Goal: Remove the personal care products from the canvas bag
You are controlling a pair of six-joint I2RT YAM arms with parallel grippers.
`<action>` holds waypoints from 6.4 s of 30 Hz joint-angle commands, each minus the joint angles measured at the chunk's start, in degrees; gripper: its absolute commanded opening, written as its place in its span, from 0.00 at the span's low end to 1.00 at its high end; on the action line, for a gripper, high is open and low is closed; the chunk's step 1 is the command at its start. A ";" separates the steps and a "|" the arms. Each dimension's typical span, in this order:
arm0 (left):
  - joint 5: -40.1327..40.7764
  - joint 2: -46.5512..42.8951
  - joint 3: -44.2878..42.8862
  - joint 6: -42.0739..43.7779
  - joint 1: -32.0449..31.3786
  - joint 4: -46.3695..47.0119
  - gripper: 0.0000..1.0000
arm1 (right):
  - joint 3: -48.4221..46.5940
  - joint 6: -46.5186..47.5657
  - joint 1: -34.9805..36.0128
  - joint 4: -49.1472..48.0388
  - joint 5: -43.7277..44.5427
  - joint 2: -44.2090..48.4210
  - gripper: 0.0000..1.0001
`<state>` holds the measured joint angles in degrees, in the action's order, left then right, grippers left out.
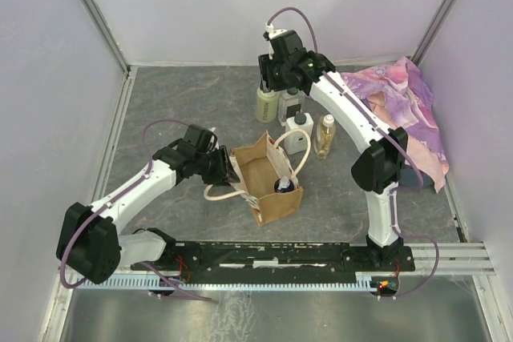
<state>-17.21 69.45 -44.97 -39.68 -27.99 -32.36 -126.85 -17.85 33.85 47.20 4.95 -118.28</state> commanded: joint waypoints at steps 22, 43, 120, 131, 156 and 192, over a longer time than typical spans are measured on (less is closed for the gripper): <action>-1.48 0.10 -0.82 -0.92 0.09 1.46 0.03 | 24.61 0.44 2.31 -16.97 -2.23 17.22 0.81; -0.32 -2.61 -1.91 -1.90 0.01 -0.33 0.03 | 53.91 -3.94 20.97 -6.25 -5.25 40.63 0.78; 0.98 -4.29 -2.25 -3.22 0.24 0.66 0.03 | 64.25 -4.00 6.14 -13.20 14.10 51.57 0.54; 1.13 -4.72 -2.39 -3.64 0.29 0.74 0.03 | 69.84 -4.49 5.32 -26.15 13.98 48.47 0.62; 3.47 -9.88 -8.54 -4.23 0.25 -1.55 0.09 | 58.87 -4.09 5.03 -7.35 16.94 59.23 0.94; 37.23 -14.57 -24.54 3.36 0.35 -15.08 0.60 | 33.71 7.85 19.19 5.10 -6.68 31.95 1.00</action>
<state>8.78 57.39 -64.27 -38.50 -27.97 -44.64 -92.09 -15.66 43.22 53.67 2.17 -80.58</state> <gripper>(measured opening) 0.599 0.998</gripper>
